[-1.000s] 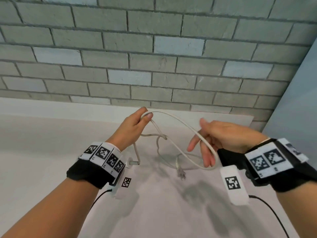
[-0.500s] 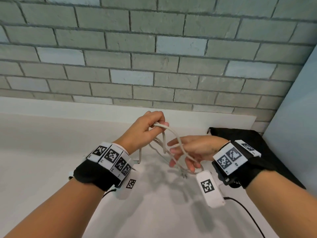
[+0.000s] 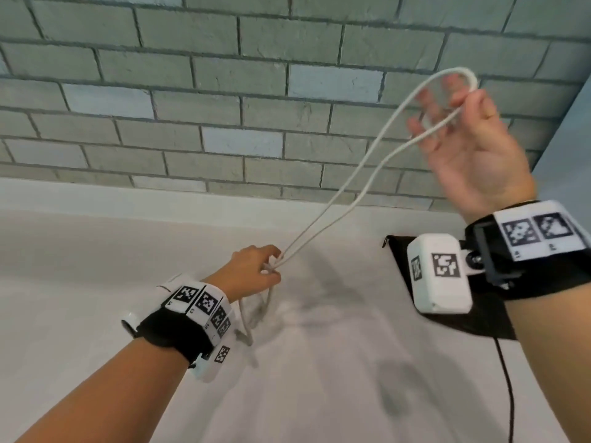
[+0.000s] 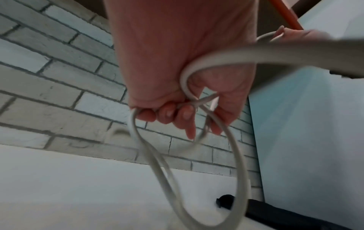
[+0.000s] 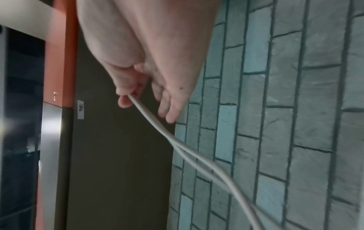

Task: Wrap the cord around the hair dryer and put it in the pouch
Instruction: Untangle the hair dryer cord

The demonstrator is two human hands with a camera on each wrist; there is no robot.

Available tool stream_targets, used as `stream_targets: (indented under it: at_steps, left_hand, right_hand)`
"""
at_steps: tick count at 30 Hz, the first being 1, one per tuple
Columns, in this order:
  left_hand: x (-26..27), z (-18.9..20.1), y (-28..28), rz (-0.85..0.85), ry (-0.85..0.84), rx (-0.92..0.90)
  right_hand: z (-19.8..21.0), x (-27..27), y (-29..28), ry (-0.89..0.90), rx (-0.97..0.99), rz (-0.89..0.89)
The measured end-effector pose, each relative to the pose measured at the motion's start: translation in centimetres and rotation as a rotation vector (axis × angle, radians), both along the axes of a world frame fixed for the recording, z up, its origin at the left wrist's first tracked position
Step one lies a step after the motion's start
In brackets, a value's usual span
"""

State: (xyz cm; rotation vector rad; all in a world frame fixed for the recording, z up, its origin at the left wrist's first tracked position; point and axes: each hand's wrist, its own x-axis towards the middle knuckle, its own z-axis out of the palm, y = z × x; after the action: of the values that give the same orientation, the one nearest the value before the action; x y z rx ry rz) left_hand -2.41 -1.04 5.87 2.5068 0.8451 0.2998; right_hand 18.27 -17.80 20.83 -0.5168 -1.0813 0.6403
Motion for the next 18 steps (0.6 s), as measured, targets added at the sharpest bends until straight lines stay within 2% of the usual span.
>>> stream_targets:
  at_steps: [2,5,7,9,10,11,13,15,18]
  left_hand:
    - [-0.2,0.5,0.0,-0.003,-0.081,0.006]
    - [-0.4,1.8,-0.2,-0.012,-0.176,0.029]
    - [-0.5,2.5,-0.5,-0.049,-0.225,0.049]
    - [-0.4,3.0,-0.8,-0.083,-0.246,0.068]
    - [-0.3,3.3,-1.0,-0.095,-0.258,0.079]
    - [-0.2,3.5,-1.2,-0.104,-0.269,0.092]
    - [0.1,3.8,-1.5,-0.127,-0.287,0.125]
    - [0.5,4.0,-1.7,-0.151,-0.297,0.153]
    - [1.0,4.2,-2.0,-0.168,-0.341,0.16]
  right_hand:
    - [0.1,0.9,-0.5,0.019,-0.013,-0.229]
    - [-1.8,2.5,0.3,-0.138,-0.396,-0.739]
    - [-3.3,3.8,0.9,-0.418,-0.727,-1.045]
    - [-4.3,4.1,1.1,-0.81,-1.069,-1.172]
    - [-4.6,3.8,1.2,-0.979,-1.174,-1.182]
    - [-4.7,3.2,1.3,-1.108,-1.192,-1.167]
    - [-4.7,1.0,1.5,-1.25,-0.999,-1.058]
    - [-5.0,-2.3,2.0,-1.224,-0.741,-0.782]
    - [-6.5,-5.9,3.4,-1.274,-0.72,-0.457]
